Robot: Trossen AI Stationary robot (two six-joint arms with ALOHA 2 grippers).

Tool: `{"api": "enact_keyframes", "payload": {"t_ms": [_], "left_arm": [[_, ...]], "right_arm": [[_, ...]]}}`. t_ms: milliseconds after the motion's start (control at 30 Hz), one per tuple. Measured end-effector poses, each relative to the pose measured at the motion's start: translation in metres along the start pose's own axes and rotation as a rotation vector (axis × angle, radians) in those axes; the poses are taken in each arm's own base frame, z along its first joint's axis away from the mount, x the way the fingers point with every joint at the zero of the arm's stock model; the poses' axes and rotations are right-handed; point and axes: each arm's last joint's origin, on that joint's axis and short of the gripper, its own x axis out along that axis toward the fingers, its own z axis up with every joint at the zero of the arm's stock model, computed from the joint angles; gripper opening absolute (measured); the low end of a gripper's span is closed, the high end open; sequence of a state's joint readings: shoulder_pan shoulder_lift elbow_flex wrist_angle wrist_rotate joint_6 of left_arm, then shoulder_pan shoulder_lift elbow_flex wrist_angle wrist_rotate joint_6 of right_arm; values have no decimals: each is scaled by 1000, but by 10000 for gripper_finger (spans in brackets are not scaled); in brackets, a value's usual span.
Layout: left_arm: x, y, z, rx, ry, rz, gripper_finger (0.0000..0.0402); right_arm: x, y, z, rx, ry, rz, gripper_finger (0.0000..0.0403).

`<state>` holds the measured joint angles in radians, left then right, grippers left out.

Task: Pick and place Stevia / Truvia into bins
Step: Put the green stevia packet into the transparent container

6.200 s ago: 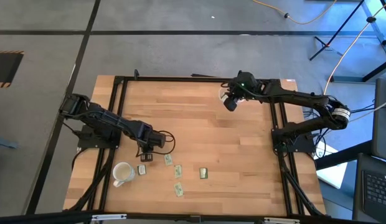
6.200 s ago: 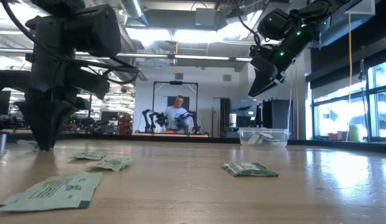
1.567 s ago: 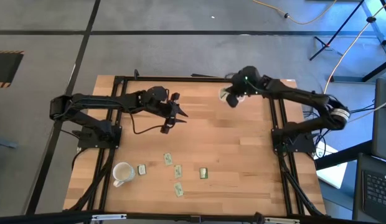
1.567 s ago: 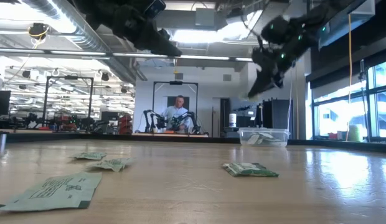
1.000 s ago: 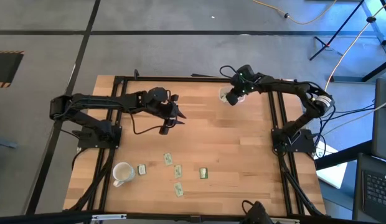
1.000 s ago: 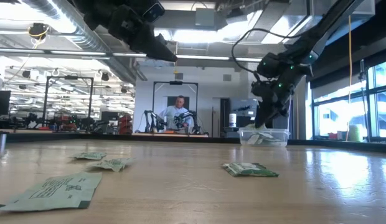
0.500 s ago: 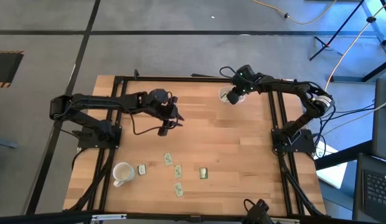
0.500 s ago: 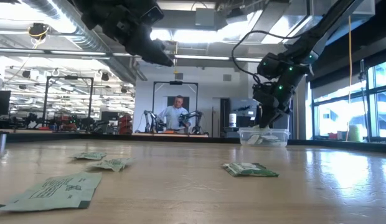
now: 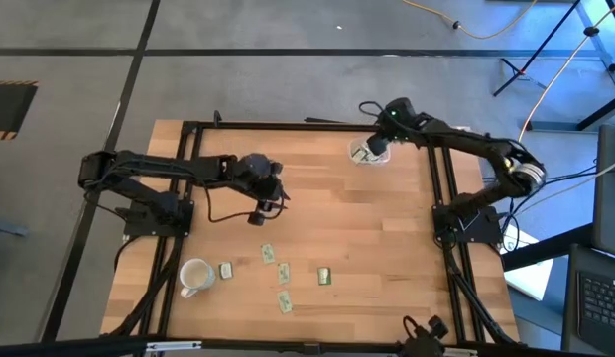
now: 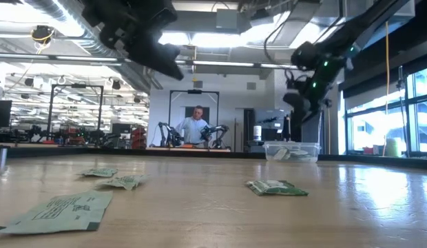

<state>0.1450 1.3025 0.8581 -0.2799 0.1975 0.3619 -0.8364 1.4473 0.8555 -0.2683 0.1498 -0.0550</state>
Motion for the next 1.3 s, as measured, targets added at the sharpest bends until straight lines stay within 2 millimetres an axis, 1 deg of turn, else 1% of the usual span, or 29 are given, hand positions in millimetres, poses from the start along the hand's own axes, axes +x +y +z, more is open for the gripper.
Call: {"api": "enact_keyframes", "payload": {"t_ms": [67,133,233,300,500,600,700,800,900,1100,1300], "left_arm": [[3,-8,-1,-6,48,2,116],[5,-17,-2,-32,84,-7,116],[10,-34,1,-41,106,-26,112],[14,-47,1,-24,138,-27,105],[37,-82,-1,-15,205,-26,86],[51,-98,-5,-26,242,-42,92],[62,-112,-11,-25,287,-64,107],[70,-120,-19,-28,349,-63,121],[77,-126,-26,-28,393,-68,125],[89,-132,-39,-20,480,-93,105],[89,-137,-40,-8,502,-119,86]], "right_arm": [[-13,-1,4,6,-50,0,139],[-27,2,8,-2,-93,18,138],[-43,12,9,-26,-144,79,138],[-51,22,10,-52,-168,124,138],[-62,51,9,-108,-200,217,138],[-65,60,8,-135,-205,245,138],[-68,67,7,-137,-205,266,138],[-69,72,6,-141,-206,282,138],[-71,77,5,-135,-204,295,138],[-73,82,4,-120,-201,314,138],[-73,82,3,-121,-200,314,138]]}}
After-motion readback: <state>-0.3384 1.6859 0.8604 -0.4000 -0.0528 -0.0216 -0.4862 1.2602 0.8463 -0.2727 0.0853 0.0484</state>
